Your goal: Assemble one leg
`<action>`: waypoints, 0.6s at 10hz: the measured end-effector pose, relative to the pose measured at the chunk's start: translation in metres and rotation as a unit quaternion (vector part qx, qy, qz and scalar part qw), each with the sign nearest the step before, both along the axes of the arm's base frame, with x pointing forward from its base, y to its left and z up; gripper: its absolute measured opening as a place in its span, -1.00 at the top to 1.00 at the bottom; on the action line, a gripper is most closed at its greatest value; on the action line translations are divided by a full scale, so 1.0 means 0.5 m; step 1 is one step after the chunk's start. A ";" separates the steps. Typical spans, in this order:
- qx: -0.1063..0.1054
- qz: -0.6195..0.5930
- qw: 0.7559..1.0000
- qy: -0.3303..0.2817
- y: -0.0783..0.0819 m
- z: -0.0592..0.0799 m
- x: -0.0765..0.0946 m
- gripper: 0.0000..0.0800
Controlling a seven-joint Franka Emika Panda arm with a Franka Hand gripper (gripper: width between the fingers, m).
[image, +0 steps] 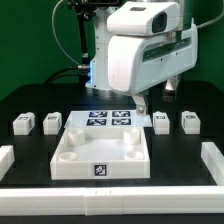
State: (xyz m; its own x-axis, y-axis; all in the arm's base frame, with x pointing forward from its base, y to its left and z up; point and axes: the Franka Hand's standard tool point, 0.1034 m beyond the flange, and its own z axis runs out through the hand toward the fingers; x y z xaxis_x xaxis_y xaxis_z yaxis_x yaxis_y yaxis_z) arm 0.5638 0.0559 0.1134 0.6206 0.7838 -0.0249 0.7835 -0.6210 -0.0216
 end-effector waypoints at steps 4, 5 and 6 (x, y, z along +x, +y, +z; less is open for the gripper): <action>0.000 0.000 1.000 0.000 0.000 0.000 0.000 -0.63; 0.000 0.000 1.000 0.000 0.000 0.000 0.000 -0.63; 0.000 0.000 1.000 0.000 0.000 0.000 0.000 -0.63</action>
Offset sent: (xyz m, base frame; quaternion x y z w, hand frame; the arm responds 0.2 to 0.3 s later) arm 0.0000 0.0000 0.0000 0.0000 0.0000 0.0000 1.0000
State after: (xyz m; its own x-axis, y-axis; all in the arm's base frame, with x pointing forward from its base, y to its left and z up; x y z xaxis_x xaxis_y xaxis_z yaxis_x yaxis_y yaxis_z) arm 0.5637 0.0559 0.1131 0.6208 0.7836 -0.0251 0.7833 -0.6212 -0.0220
